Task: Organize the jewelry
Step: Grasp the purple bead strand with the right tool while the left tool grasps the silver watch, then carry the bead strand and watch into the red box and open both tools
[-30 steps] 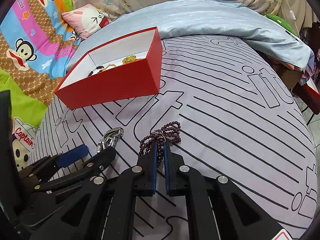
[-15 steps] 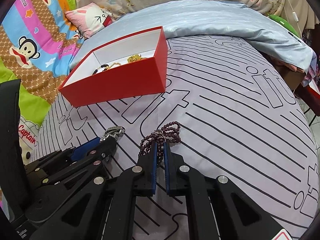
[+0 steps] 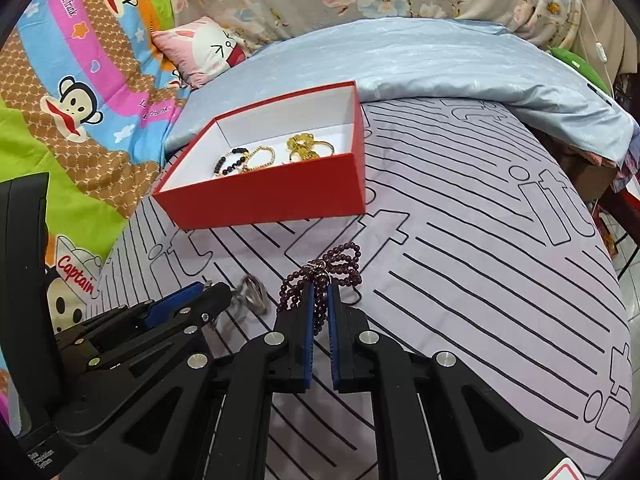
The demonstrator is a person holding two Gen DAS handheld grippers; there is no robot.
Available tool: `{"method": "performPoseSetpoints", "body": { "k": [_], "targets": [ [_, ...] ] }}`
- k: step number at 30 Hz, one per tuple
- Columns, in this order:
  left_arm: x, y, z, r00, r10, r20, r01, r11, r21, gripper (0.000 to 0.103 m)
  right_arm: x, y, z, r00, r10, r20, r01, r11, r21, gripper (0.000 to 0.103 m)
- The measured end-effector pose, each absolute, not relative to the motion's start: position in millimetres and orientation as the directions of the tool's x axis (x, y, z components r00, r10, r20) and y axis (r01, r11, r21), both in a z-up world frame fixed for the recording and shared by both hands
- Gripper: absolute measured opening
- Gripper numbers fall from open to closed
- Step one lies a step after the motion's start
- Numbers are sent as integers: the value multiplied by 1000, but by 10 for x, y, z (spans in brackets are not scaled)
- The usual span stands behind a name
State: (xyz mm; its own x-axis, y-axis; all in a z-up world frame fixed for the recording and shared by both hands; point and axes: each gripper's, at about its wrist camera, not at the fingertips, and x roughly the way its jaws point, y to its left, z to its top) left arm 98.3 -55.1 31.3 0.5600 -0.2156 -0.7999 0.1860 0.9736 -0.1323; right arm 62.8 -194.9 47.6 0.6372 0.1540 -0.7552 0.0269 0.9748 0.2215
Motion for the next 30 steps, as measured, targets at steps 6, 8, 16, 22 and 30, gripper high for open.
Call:
{"method": "performPoseSetpoints", "body": {
  "k": [6,8,16,22,30],
  "targets": [
    [976,-459,424,580,-214,-786,175,975,-136,20,619,-1873,548,646,167,-745,4,975,223,6],
    [978,-429,453,585,-213,-783,171,976,-138,20,621,-1857,569,648,172,-742,-2,975,224,6],
    [1092,-312,649,619,-202,-759,152,979,-136,20,729,-1776,729,668,200,-716,-37,971,236,6],
    [1345,-245,922,671,-176,-720,135,984,-115,20,1004,-1701,965,704,207,-680,-76,973,218,6],
    [1843,-252,1151,719,-145,-680,127,989,-77,20,1557,-1692,1108,722,219,-656,-86,970,229,6]
  ]
}}
